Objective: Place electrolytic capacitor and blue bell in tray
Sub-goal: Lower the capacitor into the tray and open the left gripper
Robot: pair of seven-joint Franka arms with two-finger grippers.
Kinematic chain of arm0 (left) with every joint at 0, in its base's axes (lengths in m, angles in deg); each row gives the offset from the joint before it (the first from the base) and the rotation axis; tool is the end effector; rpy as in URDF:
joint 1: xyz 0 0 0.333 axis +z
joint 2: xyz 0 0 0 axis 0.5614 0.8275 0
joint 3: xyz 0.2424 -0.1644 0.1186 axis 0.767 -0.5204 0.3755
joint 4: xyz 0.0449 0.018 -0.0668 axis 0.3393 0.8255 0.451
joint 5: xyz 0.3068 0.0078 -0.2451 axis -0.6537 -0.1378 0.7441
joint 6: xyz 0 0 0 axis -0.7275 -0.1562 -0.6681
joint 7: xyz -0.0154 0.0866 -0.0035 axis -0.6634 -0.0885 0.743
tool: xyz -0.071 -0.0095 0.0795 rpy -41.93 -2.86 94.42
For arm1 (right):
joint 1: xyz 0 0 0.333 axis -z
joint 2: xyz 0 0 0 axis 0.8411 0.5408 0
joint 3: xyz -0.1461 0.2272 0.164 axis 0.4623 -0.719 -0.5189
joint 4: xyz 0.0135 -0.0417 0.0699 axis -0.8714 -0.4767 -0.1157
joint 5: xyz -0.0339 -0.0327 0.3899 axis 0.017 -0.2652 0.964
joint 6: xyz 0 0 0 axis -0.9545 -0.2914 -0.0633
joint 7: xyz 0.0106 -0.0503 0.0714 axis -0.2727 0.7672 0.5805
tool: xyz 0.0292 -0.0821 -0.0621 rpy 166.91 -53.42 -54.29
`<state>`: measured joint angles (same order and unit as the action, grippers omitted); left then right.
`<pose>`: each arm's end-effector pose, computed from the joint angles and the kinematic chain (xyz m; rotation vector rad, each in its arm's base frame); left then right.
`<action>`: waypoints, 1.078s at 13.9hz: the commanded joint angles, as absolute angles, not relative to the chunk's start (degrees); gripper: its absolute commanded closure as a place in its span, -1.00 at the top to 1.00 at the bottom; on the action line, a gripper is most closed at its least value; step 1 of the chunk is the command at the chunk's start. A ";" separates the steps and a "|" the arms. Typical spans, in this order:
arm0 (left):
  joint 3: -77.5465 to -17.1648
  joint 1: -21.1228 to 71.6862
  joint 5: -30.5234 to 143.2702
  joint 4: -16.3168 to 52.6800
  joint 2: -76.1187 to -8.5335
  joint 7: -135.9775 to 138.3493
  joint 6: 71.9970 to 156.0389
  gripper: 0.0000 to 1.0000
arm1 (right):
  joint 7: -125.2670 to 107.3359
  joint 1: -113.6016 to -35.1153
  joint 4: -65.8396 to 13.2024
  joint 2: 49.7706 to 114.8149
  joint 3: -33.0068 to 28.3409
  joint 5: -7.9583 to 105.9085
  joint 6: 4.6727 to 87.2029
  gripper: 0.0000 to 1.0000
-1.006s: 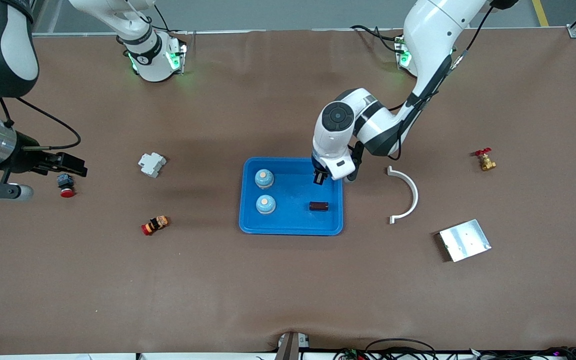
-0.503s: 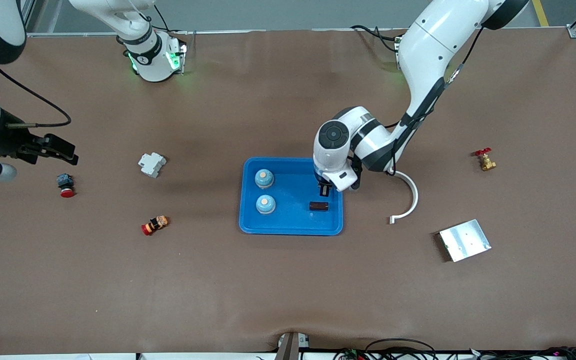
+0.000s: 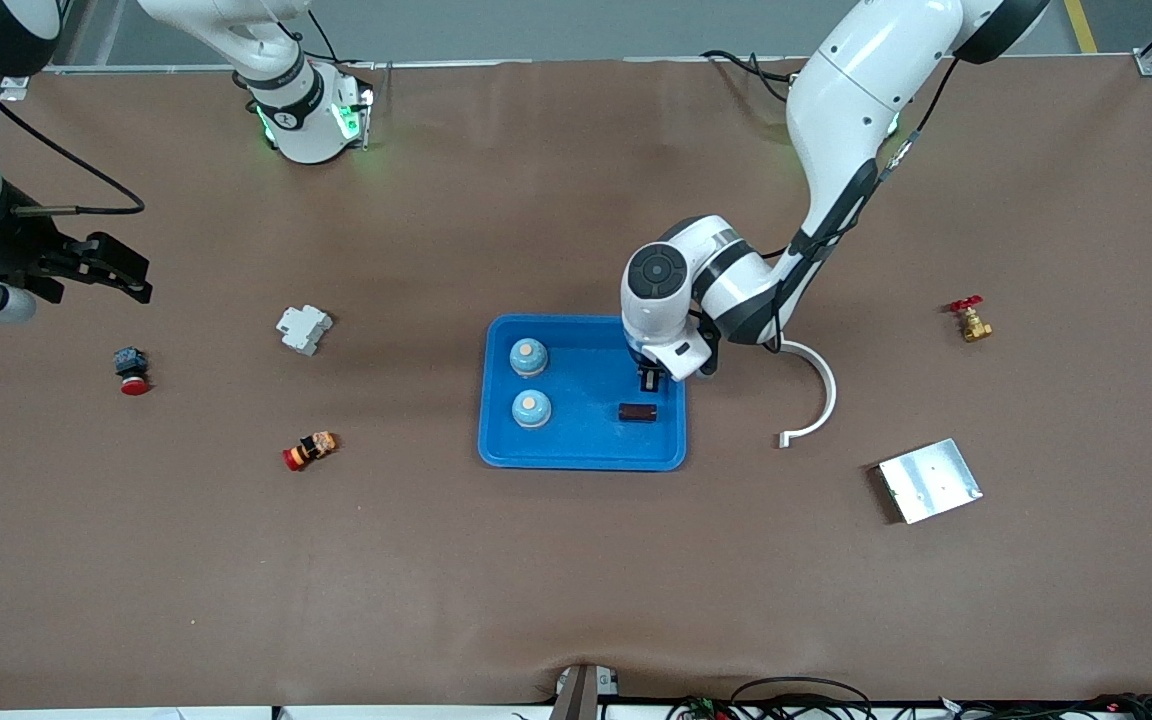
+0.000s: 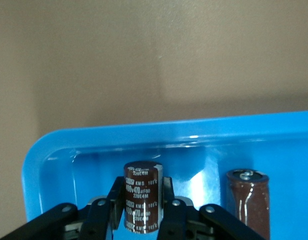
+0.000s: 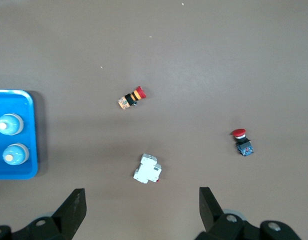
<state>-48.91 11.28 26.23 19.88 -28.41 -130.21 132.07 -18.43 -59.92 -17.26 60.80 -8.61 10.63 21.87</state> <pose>0.4953 -0.4275 0.1859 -2.3088 -2.0668 -0.0533 0.5664 0.0317 0.6088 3.1167 -0.0248 -0.0101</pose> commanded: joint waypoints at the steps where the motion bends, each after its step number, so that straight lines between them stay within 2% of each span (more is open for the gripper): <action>1: -48.10 9.72 24.97 18.49 -27.96 -132.55 131.33 -1.00 | -16.73 -58.32 -18.97 59.36 -8.84 9.76 21.81 1.00; 5: -48.10 9.37 24.88 18.49 -27.78 -132.64 131.33 -1.00 | -16.63 -58.31 -20.90 58.04 -8.75 9.76 23.13 1.00; 14: -46.70 8.49 24.09 18.49 -26.99 -132.81 131.33 -1.00 | -16.63 -58.14 -19.32 58.83 -8.57 10.46 24.10 1.00; 15: -46.70 8.49 24.09 18.49 -26.99 -132.73 131.33 -0.44 | -16.63 -57.70 -19.32 58.83 -8.49 10.55 24.10 1.00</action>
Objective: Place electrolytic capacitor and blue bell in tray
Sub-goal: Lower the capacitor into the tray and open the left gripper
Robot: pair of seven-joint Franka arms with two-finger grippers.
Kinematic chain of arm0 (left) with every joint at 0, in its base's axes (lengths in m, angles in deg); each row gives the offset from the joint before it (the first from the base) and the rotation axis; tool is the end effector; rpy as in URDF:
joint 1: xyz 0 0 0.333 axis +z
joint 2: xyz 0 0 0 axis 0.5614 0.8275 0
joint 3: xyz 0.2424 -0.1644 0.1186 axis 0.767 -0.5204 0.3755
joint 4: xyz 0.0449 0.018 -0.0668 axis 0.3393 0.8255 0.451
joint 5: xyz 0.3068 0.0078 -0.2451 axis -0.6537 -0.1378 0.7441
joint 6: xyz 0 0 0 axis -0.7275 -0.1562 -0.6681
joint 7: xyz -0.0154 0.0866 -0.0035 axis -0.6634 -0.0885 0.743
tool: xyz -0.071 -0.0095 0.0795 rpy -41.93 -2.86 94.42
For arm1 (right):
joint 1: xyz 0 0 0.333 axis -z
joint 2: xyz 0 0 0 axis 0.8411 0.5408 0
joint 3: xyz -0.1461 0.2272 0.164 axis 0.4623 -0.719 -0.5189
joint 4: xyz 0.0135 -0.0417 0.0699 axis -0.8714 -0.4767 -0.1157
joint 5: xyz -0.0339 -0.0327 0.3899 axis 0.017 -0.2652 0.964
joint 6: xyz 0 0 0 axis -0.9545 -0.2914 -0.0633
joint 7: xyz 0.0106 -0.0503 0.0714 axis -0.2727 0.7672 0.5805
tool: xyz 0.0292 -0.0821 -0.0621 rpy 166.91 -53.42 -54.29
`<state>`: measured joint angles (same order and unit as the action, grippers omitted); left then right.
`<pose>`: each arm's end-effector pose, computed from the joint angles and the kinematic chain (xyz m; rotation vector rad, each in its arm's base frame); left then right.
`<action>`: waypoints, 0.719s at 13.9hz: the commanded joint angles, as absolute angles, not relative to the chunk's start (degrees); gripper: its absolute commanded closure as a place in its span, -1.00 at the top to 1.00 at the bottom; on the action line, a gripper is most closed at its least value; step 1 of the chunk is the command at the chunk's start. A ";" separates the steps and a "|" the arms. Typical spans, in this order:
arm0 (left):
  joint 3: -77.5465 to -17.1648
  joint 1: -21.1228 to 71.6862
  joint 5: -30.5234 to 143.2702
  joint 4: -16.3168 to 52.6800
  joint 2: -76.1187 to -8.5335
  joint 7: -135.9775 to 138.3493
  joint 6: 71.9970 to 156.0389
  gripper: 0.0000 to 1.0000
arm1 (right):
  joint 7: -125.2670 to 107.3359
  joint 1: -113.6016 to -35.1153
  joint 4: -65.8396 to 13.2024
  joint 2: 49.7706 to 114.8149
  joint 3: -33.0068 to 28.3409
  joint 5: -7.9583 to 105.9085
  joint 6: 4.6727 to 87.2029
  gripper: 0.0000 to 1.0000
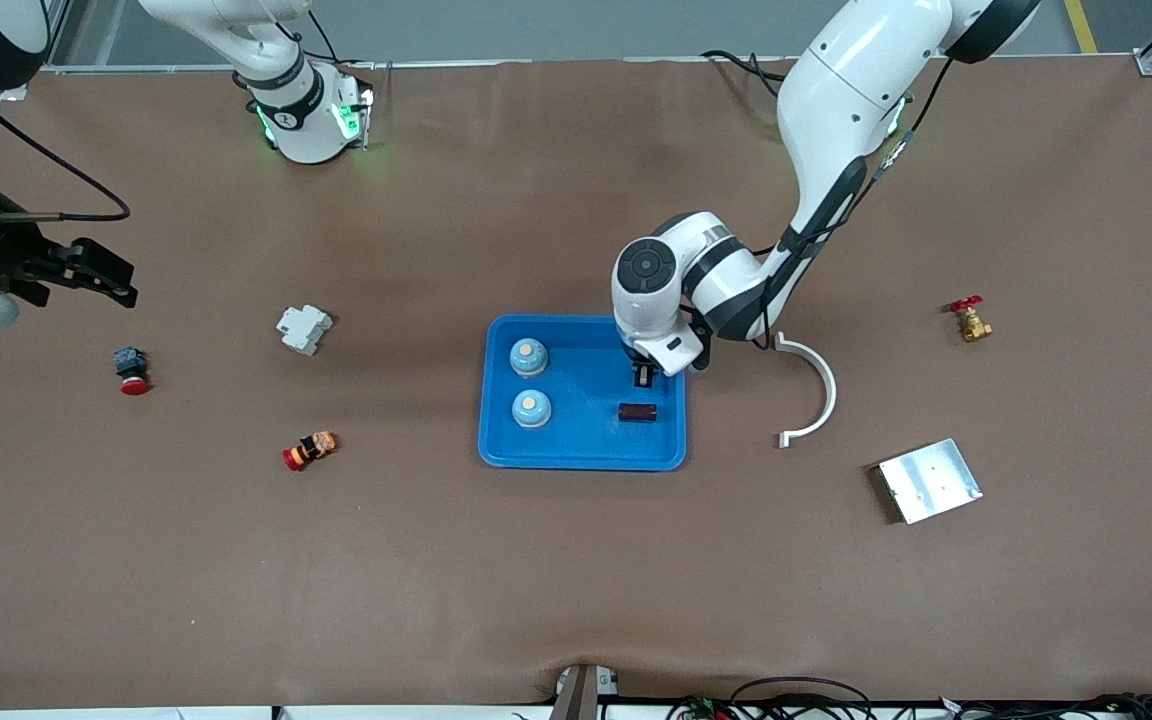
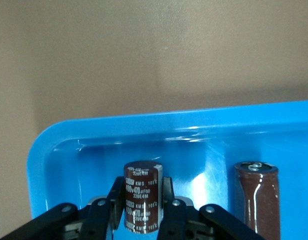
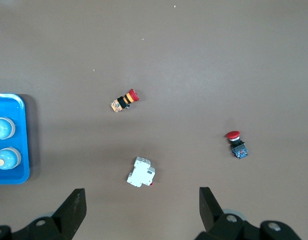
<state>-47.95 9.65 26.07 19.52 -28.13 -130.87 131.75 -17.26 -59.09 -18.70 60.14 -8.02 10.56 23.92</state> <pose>0.4903 -0.4338 0.1827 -2.3074 -2.0563 -0.0715 0.5667 0.0177 0.6066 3.1162 -0.0305 0.0237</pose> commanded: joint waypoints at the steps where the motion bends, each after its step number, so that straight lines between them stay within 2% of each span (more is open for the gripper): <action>1: -46.70 8.49 24.18 18.40 -27.16 -132.81 131.33 0.99 | -16.63 -57.53 -19.40 58.65 -8.40 10.55 24.10 1.00; 10: -47.48 8.75 24.79 12.25 -28.75 -132.11 121.76 1.00 | -16.46 -57.35 -19.49 58.56 -7.78 10.64 23.39 1.00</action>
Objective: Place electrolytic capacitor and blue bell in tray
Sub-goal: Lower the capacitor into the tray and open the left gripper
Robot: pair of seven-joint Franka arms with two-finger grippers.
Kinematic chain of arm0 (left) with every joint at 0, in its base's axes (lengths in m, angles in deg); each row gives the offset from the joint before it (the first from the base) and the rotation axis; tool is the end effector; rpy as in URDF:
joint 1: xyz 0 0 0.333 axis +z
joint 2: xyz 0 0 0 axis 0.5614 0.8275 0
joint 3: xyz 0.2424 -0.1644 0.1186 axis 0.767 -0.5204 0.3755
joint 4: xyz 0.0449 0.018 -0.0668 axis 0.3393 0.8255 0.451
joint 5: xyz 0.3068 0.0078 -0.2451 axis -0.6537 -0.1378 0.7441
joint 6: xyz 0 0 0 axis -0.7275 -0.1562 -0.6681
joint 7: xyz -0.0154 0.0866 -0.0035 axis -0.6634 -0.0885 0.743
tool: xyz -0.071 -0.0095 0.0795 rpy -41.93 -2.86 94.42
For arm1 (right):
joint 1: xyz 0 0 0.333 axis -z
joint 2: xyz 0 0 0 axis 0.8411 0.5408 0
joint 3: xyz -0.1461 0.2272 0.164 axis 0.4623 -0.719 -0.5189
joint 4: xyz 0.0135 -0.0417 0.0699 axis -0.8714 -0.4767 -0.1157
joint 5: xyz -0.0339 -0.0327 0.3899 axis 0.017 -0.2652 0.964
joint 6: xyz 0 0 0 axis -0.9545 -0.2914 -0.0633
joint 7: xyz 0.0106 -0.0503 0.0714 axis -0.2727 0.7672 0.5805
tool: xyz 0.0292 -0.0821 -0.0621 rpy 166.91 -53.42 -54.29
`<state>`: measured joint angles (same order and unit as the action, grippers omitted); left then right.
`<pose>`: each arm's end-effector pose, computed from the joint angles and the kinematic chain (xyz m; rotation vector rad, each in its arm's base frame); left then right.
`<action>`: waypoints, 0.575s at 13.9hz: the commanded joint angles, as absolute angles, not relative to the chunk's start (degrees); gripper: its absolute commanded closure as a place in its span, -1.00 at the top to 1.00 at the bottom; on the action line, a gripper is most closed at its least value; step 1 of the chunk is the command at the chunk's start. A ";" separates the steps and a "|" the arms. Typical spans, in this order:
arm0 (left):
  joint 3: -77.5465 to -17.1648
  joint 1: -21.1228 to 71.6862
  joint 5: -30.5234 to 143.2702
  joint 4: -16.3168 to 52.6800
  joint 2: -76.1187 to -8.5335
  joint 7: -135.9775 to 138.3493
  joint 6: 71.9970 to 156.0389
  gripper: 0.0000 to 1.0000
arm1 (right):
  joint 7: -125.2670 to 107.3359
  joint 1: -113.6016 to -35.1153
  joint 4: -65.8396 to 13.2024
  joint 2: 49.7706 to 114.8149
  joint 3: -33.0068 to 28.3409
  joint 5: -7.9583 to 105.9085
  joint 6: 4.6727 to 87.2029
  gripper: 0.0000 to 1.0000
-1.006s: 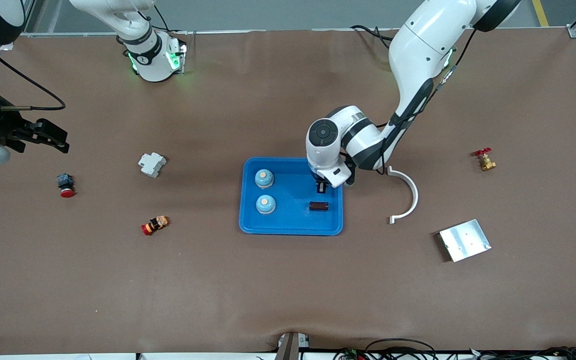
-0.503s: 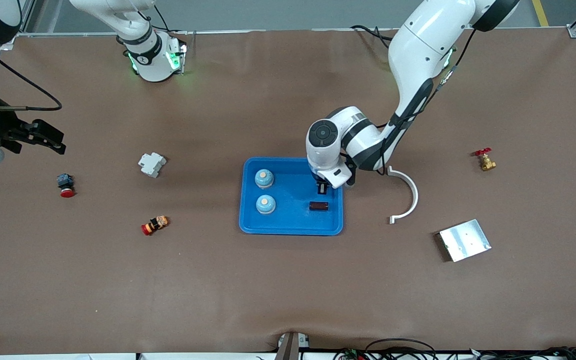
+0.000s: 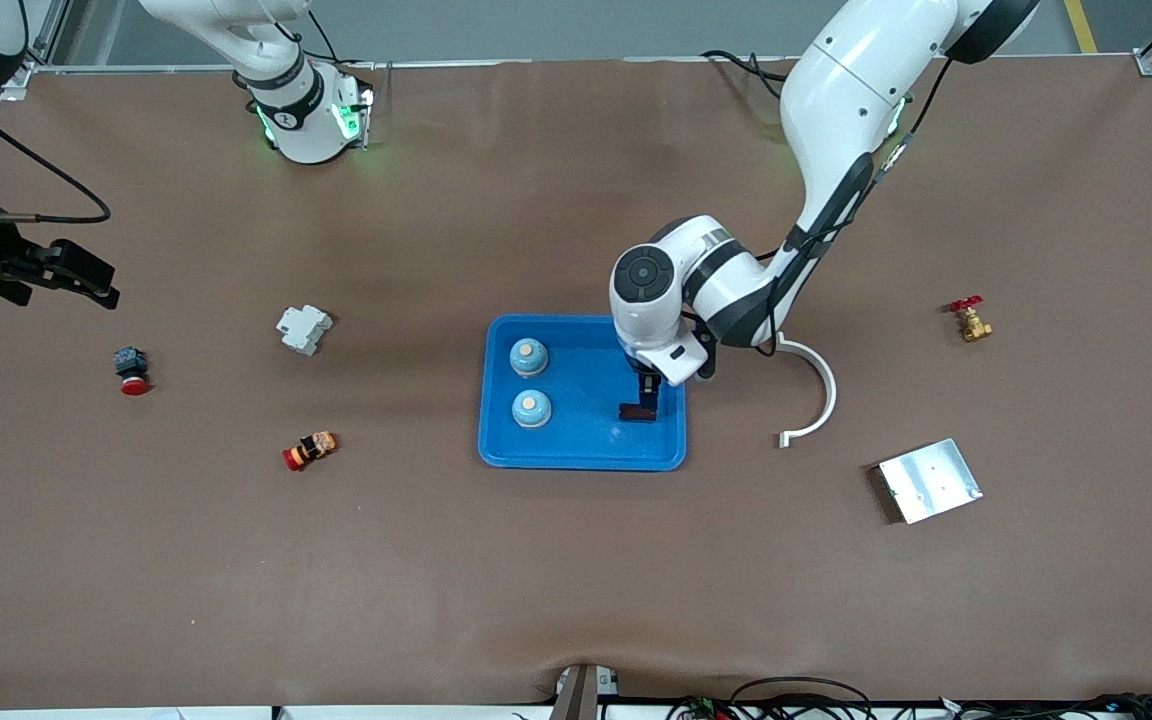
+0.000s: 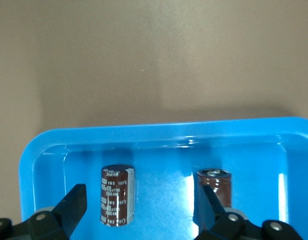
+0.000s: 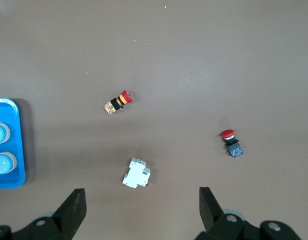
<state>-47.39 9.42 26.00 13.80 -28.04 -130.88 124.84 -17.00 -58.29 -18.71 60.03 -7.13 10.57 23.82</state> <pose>0.5156 -0.4344 0.2103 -2.2545 -2.0709 -0.1224 0.5663 0.0011 0.6074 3.1151 -0.0695 0.0230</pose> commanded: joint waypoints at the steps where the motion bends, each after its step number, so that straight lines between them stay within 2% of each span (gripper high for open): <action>1: -47.49 8.93 24.79 12.16 -29.18 -131.85 121.40 1.00 | -16.37 -57.26 -19.49 58.56 -7.78 10.64 23.39 1.00; 8: -47.75 12.18 28.21 12.42 -33.04 -113.00 119.02 1.00 | -16.37 -57.08 -19.67 58.56 -8.04 10.55 23.39 1.00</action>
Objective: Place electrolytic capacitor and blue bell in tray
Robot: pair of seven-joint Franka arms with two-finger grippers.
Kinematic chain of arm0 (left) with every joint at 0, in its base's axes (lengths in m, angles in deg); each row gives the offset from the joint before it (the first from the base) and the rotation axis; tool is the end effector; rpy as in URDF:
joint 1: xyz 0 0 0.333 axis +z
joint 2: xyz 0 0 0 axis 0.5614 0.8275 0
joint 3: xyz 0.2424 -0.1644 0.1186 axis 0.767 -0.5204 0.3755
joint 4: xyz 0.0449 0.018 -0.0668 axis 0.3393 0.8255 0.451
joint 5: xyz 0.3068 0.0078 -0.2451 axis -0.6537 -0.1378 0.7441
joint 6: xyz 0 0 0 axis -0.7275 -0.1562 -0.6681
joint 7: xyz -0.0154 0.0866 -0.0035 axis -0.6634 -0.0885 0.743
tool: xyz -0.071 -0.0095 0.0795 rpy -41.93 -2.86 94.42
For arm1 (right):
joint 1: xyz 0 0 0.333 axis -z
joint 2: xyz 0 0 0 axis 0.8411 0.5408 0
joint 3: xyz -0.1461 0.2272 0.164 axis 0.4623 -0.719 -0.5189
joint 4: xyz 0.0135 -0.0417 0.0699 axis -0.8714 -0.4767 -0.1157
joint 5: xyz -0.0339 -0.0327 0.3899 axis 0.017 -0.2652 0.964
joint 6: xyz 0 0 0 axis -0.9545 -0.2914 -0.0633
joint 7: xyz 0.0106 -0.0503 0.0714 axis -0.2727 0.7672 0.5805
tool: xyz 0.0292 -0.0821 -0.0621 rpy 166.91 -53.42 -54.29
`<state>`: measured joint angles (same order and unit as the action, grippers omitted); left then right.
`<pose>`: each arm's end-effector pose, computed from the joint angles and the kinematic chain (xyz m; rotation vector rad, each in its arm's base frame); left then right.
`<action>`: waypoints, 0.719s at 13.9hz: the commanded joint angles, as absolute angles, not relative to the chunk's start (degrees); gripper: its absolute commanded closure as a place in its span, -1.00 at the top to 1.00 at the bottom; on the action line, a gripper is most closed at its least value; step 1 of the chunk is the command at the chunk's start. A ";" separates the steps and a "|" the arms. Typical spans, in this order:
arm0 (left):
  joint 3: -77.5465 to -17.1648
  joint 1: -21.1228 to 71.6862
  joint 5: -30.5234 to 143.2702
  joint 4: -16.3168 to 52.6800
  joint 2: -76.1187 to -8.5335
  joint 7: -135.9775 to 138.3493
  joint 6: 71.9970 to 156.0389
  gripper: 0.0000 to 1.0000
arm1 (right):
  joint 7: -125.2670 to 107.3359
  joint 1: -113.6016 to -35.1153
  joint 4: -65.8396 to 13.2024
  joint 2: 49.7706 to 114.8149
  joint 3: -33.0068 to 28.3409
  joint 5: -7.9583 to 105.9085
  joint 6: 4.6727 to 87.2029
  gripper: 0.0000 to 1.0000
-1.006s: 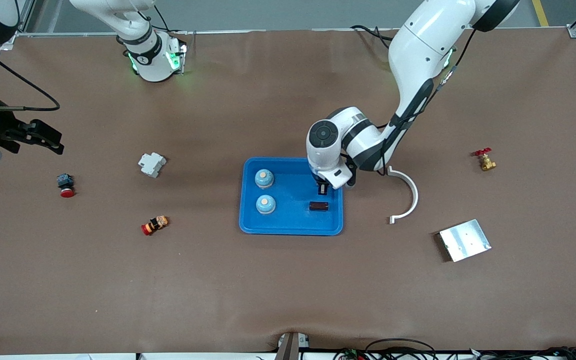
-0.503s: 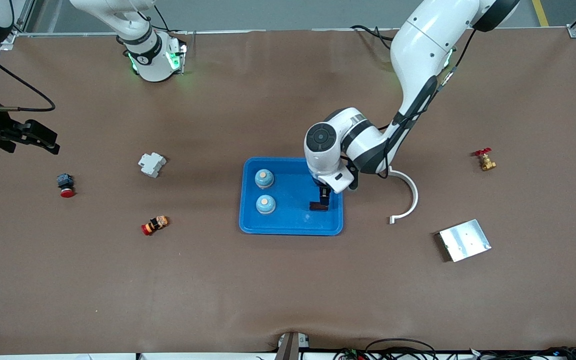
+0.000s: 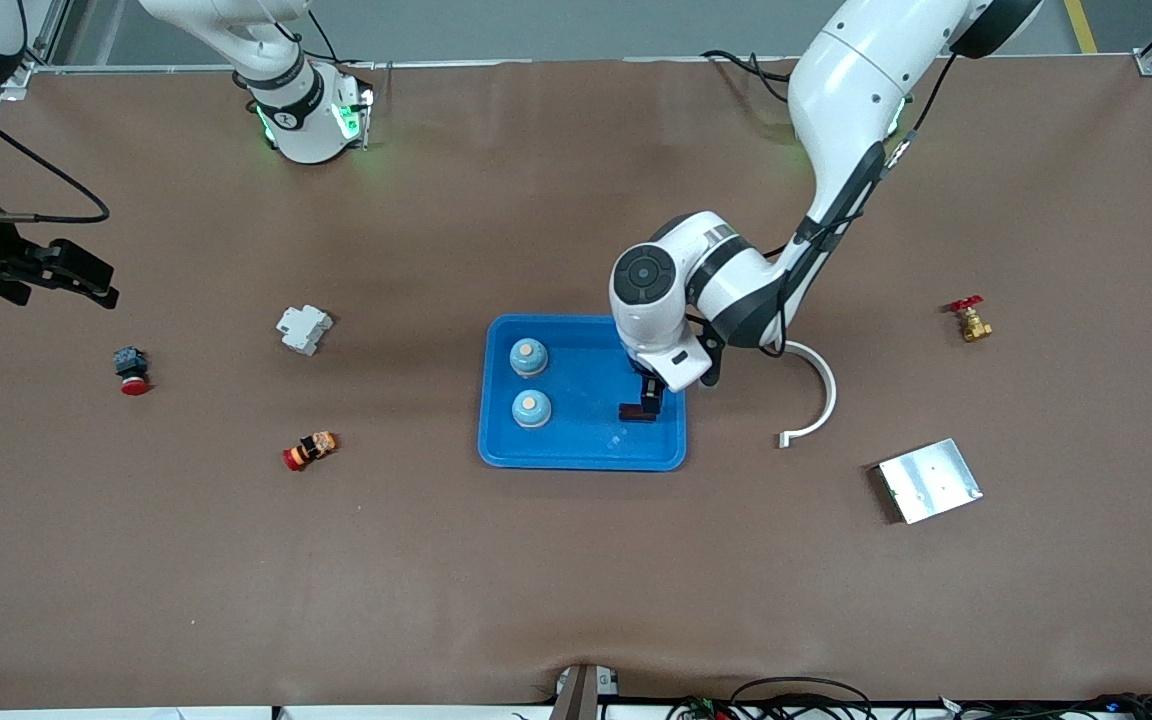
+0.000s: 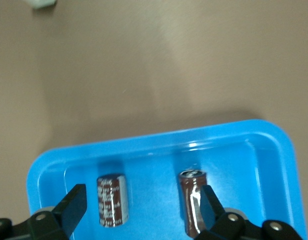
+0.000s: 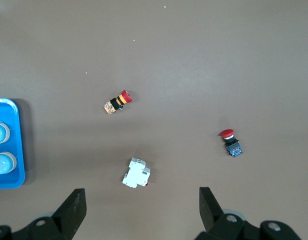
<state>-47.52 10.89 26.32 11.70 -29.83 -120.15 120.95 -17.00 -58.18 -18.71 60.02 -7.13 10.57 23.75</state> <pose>0.5350 -0.4217 0.2407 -2.3892 -1.8920 -0.1351 0.5661 0.0000 0.6074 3.1150 -0.0725 0.0213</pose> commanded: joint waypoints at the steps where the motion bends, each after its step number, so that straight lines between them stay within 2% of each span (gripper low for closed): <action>1: -47.75 12.88 28.74 12.51 -34.45 -108.25 118.24 1.00 | -16.37 -57.17 -19.67 58.48 -8.13 10.55 23.31 1.00; 10: -47.84 22.10 36.91 12.33 -42.19 -69.95 116.30 1.00 | -16.19 -56.91 -19.67 58.39 -8.75 10.55 22.51 1.00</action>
<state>-47.51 20.11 34.46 11.57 -40.15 -79.22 117.30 -16.93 -58.18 -18.71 60.00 -8.09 10.60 22.87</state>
